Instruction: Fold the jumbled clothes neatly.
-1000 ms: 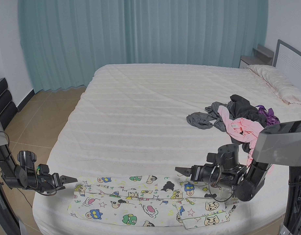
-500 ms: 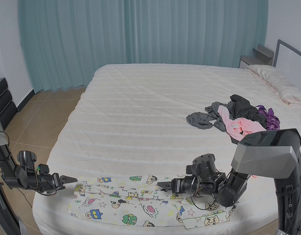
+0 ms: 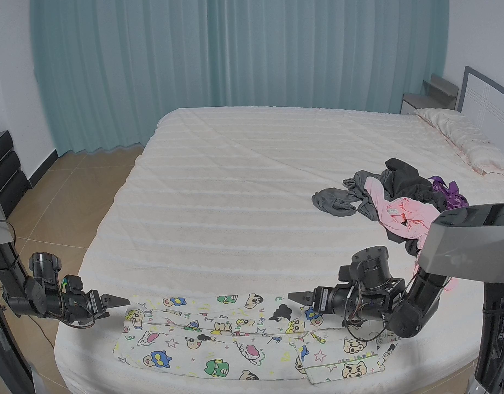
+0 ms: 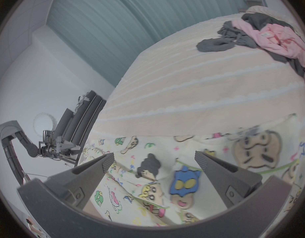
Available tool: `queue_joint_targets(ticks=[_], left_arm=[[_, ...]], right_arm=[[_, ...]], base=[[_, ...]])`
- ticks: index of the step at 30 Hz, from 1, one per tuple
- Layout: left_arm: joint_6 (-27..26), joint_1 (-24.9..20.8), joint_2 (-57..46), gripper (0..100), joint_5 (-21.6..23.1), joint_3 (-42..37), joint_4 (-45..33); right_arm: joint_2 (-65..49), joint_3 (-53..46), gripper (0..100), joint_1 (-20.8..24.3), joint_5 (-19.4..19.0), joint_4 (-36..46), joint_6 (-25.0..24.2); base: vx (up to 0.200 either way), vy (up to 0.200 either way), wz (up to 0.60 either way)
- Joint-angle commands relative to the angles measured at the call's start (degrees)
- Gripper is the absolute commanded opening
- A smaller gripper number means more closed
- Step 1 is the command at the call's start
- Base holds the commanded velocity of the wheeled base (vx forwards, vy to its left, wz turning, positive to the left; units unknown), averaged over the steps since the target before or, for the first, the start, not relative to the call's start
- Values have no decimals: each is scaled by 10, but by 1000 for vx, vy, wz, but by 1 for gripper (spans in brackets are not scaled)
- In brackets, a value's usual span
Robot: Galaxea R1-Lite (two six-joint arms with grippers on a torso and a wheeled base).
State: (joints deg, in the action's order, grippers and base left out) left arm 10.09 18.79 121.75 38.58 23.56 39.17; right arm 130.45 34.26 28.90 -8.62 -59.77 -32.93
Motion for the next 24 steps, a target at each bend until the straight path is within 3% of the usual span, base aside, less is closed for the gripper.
queue_joint_targets(ticks=[1,6,14,24], left_arm=[[1,0,1,100,0,0,0],[1,0,1,100,-1,0,0],[0,0,1,100,0,0,0],[10,0,-21,100,-1,9,3]], right_arm=[[-8,-31,100,-39,-1,4,0],[24,-45,100,-70,-2,1,-14],[27,-60,100,-69,-3,-11,-59],[-117,-121,100,-104,-11,-32,-139]], base=[[0,0,0],[0,0,0],[0,0,0],[0,0,0]])
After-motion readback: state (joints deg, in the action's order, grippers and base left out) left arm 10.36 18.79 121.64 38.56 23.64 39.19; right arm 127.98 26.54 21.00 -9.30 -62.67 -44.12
